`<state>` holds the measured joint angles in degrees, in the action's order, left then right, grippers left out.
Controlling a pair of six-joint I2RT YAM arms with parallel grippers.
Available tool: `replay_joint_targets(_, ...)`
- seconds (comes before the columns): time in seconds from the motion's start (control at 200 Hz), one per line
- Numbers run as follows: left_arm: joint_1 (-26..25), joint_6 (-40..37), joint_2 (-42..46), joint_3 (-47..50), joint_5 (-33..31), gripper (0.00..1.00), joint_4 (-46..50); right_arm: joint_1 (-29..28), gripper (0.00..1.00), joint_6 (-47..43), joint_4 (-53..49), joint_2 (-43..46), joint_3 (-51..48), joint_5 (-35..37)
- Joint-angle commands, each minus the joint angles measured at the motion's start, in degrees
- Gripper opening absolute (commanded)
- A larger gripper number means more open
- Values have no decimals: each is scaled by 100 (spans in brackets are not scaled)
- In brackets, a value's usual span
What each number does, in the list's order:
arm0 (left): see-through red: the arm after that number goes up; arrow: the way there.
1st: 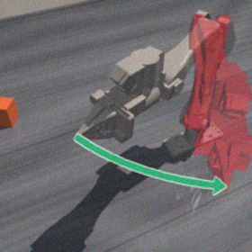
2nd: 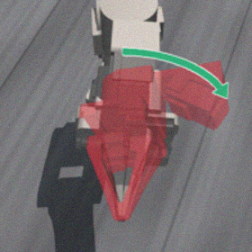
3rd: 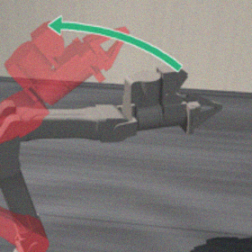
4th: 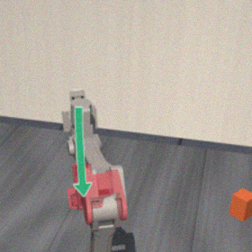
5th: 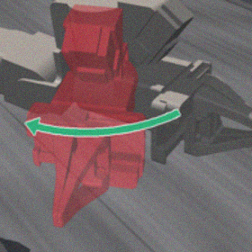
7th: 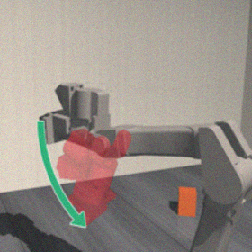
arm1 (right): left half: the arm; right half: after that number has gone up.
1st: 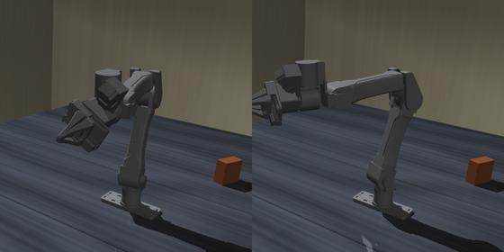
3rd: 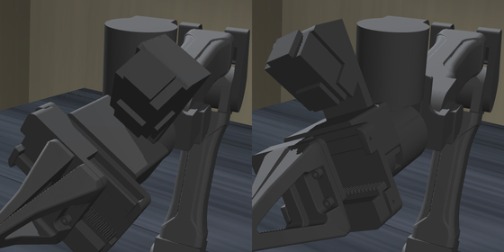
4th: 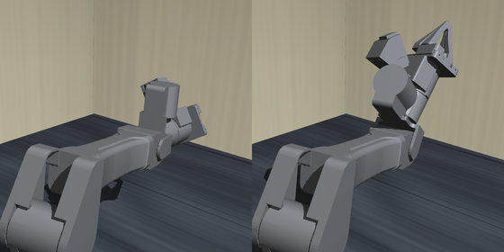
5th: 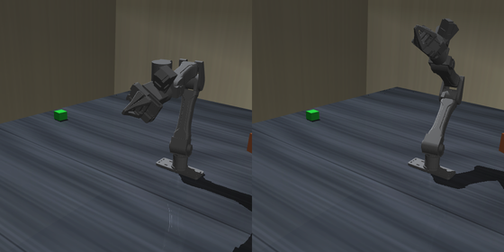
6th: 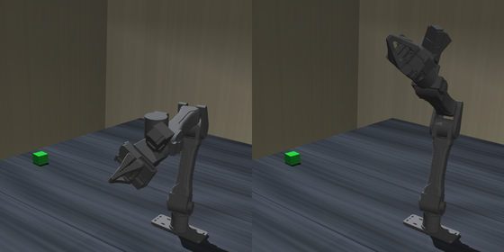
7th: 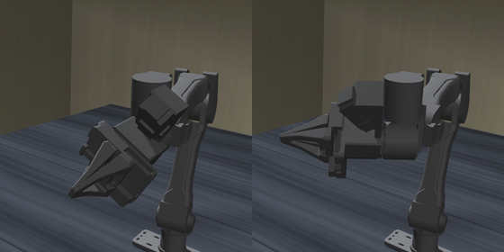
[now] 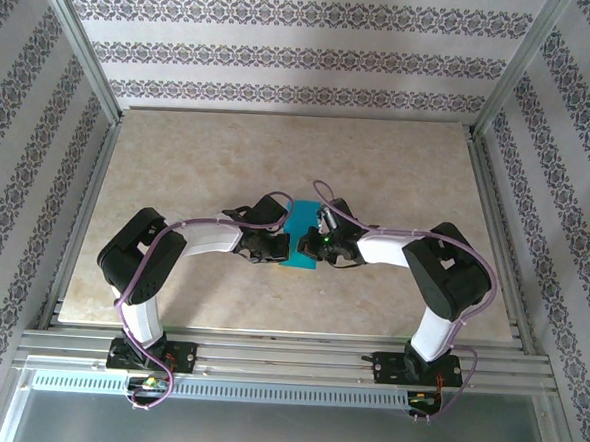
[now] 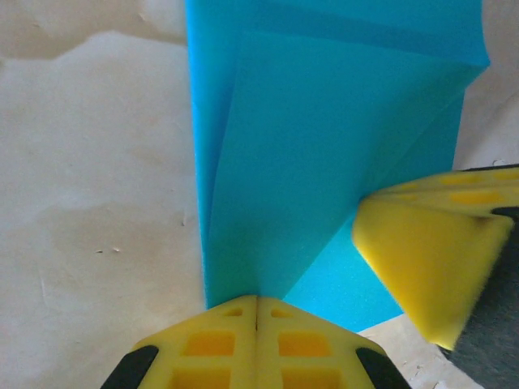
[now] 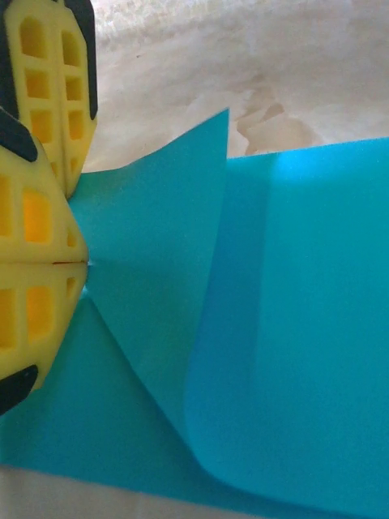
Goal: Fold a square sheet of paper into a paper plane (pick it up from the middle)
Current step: Fold the triangle a second time at the center of the table.
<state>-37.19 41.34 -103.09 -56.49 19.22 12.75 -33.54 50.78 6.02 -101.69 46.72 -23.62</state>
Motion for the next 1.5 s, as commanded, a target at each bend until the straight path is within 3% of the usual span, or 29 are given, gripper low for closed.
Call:
replay_joint_targets(0.0,-91,-92,-94,182,-123,0,439,-59,0,-28,96,-140,225,-195)
replay_joint_targets(0.605,-87,-126,-113,174,-151,0,494,-112,0,117,39,-481,287,-102)
replay_joint_targets(1.184,-83,-176,-195,432,-156,0,975,1463,0,-420,-222,-869,747,-46)
replay_joint_targets(1.409,-82,-403,-120,41,48,0,1034,1614,0,-693,-633,-136,931,167)
replay_joint_targets(1.494,-78,-473,101,-233,160,4,978,1597,6,-655,-672,351,688,169)
